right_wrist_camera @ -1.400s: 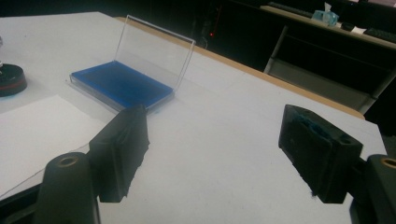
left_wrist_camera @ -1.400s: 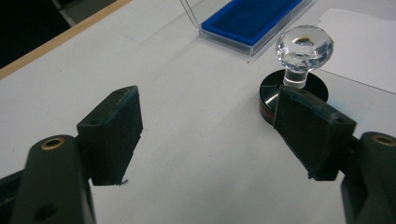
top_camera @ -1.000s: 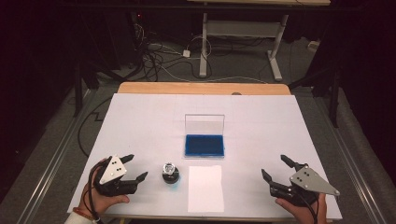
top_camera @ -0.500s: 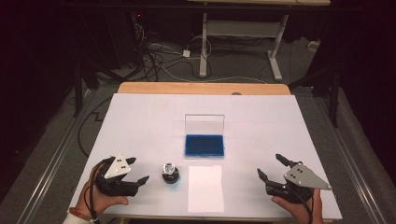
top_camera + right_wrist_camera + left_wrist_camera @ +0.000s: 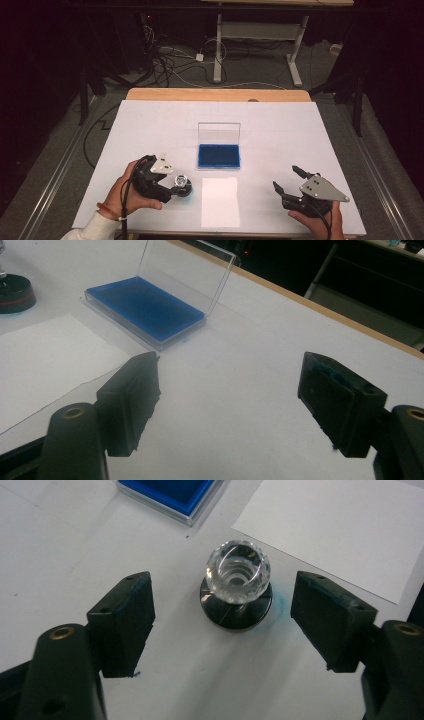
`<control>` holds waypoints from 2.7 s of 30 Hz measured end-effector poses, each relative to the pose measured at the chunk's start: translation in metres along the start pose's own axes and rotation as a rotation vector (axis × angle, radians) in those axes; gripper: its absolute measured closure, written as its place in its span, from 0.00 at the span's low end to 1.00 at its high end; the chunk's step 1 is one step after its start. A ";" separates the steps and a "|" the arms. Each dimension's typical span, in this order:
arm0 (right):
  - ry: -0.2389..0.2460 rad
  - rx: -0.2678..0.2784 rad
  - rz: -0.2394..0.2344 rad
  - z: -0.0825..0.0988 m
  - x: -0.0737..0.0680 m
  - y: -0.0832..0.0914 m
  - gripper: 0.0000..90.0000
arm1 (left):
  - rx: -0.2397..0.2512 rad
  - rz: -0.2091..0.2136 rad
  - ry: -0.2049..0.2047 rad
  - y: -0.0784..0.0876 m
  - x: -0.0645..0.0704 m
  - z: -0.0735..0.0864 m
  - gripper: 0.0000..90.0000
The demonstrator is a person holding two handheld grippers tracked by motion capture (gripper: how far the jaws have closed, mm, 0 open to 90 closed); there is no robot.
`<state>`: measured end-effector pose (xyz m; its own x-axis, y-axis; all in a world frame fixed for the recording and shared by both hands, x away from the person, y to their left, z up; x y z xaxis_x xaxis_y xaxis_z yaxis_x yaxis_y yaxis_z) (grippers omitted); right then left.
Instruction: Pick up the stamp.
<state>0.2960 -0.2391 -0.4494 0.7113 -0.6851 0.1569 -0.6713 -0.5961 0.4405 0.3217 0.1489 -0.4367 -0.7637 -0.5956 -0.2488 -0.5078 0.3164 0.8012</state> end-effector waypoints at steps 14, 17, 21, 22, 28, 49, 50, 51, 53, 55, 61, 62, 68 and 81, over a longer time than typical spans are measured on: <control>0.015 -0.009 0.006 0.002 -0.001 0.000 0.28 | -0.064 0.044 -0.045 -0.029 0.003 -0.009 0.45; 0.017 -0.006 0.007 0.001 -0.001 0.000 0.28 | -0.061 0.047 -0.047 -0.030 0.003 -0.009 0.49; 0.019 -0.006 0.008 0.001 -0.001 0.000 0.28 | -0.066 0.047 -0.063 -0.032 0.006 -0.010 0.53; 0.021 -0.007 0.010 0.001 -0.002 0.000 0.28 | -0.066 0.047 -0.063 -0.032 0.006 -0.010 0.54; 0.026 -0.004 0.012 0.000 -0.002 0.001 0.29 | -0.044 0.033 -0.079 -0.032 0.008 -0.010 0.60; 0.028 0.007 0.028 0.002 0.003 0.003 0.28 | 0.064 -0.041 -0.039 -0.019 -0.002 0.002 0.61; 0.025 0.009 0.028 0.002 0.003 0.003 0.28 | 0.071 -0.043 -0.035 -0.018 -0.003 0.003 0.61; 0.026 0.010 0.027 0.002 0.003 0.003 0.28 | 0.071 -0.043 -0.035 -0.018 -0.003 0.003 0.61; 0.030 0.007 0.030 0.003 0.003 0.003 0.28 | 0.083 -0.053 -0.028 -0.017 -0.005 0.005 0.61; 0.030 0.005 0.032 0.003 0.004 0.003 0.28 | 0.096 -0.061 -0.023 -0.015 -0.007 0.006 0.61; 0.035 0.011 0.030 0.003 0.003 0.002 0.25 | 0.118 -0.058 -0.004 -0.012 -0.010 0.007 0.61; 0.036 0.014 0.033 0.003 0.002 0.002 0.25 | 0.119 -0.062 0.000 -0.011 -0.011 0.007 0.61; 0.039 0.020 0.039 0.002 0.002 0.000 0.21 | 0.141 -0.062 0.026 -0.010 -0.017 0.008 0.61; 0.035 0.019 0.058 0.002 0.001 -0.001 0.21 | 0.215 -0.084 0.080 -0.001 -0.030 0.005 0.61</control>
<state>0.2974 -0.2403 -0.4518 0.6778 -0.7039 0.2125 -0.7151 -0.5640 0.4130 0.3429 0.1697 -0.4331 -0.6858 -0.6803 -0.2586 -0.6476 0.4084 0.6433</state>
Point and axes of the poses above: each handheld gripper's, and its own axes: y roughly backward along the jaws, z roughly out of its underside, x roughly to its right, the point moved 4 cm from there along -y, roughly forward along the jaws, and after that the axes turned 12 degrees about -z, right-handed, at the moved point
